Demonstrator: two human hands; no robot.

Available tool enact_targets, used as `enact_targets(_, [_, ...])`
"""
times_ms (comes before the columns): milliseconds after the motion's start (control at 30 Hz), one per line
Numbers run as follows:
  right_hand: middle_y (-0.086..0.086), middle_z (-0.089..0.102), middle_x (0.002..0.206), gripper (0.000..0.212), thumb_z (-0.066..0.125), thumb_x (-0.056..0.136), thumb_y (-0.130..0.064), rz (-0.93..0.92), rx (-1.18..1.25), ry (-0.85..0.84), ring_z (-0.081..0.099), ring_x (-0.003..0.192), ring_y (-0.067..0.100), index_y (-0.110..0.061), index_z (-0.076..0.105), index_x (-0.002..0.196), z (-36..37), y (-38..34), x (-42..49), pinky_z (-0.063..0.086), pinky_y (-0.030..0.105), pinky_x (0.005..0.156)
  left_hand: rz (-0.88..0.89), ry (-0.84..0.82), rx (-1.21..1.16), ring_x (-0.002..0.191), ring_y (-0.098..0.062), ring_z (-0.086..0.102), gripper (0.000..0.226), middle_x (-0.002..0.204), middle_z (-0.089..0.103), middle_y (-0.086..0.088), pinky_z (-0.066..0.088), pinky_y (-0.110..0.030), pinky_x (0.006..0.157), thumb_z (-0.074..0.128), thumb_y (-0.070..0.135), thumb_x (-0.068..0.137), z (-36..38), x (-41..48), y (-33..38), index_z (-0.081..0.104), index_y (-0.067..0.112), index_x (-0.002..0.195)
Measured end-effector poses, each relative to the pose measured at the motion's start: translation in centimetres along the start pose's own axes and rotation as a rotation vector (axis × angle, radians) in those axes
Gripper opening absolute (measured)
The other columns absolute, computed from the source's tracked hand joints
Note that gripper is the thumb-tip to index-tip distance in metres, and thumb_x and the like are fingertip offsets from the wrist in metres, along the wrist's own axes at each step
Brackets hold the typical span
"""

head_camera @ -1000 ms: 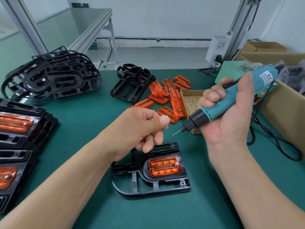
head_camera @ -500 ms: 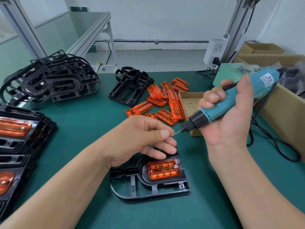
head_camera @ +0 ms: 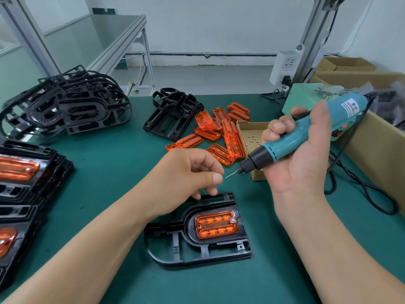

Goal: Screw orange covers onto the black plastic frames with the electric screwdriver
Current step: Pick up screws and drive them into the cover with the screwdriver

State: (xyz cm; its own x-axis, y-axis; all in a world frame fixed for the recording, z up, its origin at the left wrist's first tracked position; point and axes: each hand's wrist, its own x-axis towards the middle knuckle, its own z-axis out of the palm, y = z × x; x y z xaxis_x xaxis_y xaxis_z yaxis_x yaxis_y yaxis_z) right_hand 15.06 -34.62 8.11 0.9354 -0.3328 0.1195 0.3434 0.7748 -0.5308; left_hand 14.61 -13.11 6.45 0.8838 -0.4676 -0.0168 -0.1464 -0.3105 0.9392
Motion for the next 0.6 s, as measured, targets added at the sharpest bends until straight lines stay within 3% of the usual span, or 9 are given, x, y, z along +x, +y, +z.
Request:
enact_targets(200, [0.000,0.049,0.072,0.031,0.066,0.102,-0.044,0.007,-0.016,0.037,0.056,0.067,0.016,-0.014,0.059,0.096,-0.2,0.7,0.3,0.050,0.026,0.064,0.016,0.005,0.052,0.089,-0.017,0.076,0.012,0.092,0.080,0.002,0.060,-0.026,0.085,0.083,0.020,0.089,-0.2,0.5,-0.9,0.078,0.030,0.093])
enact_targets(400, [0.000,0.050,0.071,0.029,0.065,0.103,-0.042,0.015,-0.050,0.054,0.057,0.065,0.016,-0.015,0.060,0.095,-0.3,0.9,0.4,0.051,0.026,0.062,0.030,-0.009,0.016,0.082,-0.009,0.074,0.016,0.088,0.078,0.003,0.053,-0.016,0.079,0.085,0.026,0.088,0.0,0.5,-1.0,0.072,0.031,0.095])
enact_targets(600, [0.000,0.050,0.072,0.027,0.065,0.103,-0.041,0.027,-0.085,0.042,0.056,0.065,0.015,-0.015,0.059,0.095,-0.3,1.1,0.2,0.051,0.026,0.061,0.054,-0.016,0.003,0.087,-0.013,0.076,0.017,0.091,0.078,0.003,0.056,-0.020,0.081,0.086,0.027,0.087,0.0,0.6,-1.0,0.073,0.032,0.097])
